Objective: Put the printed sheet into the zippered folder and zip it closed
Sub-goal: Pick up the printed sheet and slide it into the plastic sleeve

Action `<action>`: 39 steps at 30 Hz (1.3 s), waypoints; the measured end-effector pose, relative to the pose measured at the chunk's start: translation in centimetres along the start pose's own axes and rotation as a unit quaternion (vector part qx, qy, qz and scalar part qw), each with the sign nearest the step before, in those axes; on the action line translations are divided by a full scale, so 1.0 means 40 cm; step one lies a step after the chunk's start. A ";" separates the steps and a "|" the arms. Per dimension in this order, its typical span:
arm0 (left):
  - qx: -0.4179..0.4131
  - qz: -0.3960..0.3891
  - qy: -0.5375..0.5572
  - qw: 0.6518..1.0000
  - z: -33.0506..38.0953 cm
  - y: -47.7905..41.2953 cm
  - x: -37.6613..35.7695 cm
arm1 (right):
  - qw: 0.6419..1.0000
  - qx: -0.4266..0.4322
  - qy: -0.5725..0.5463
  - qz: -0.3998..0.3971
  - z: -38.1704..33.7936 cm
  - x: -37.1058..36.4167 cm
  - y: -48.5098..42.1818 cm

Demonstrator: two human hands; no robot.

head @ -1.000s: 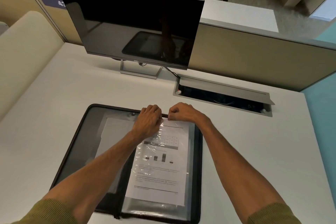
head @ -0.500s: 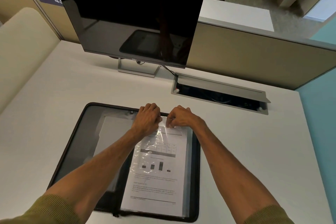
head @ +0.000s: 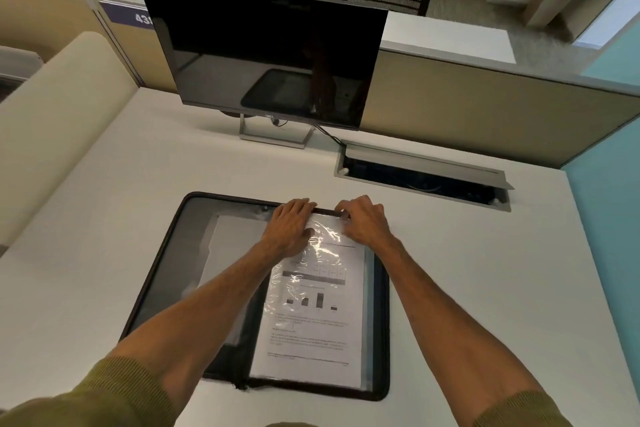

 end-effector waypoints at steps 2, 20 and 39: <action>0.002 -0.022 -0.010 1.000 -0.005 0.036 -0.006 | 0.999 -0.008 -0.014 0.034 -0.008 0.006 0.046; 0.135 0.052 0.013 0.989 -0.133 0.483 -0.002 | 0.995 0.064 -0.031 0.072 -0.244 -0.222 0.352; 0.323 0.095 0.096 0.937 -0.568 0.604 0.090 | 0.994 -0.015 0.035 0.104 -0.464 -0.348 0.295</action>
Point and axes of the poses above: each hand's wrist, its own y-axis away from the middle knuckle, its own x-axis out of the back of the hand, z = x × y, the point moved 4 cm from there along -y, towards the middle knuckle, and after that the axes turned 10 degrees about x, right-handed, at the moved point
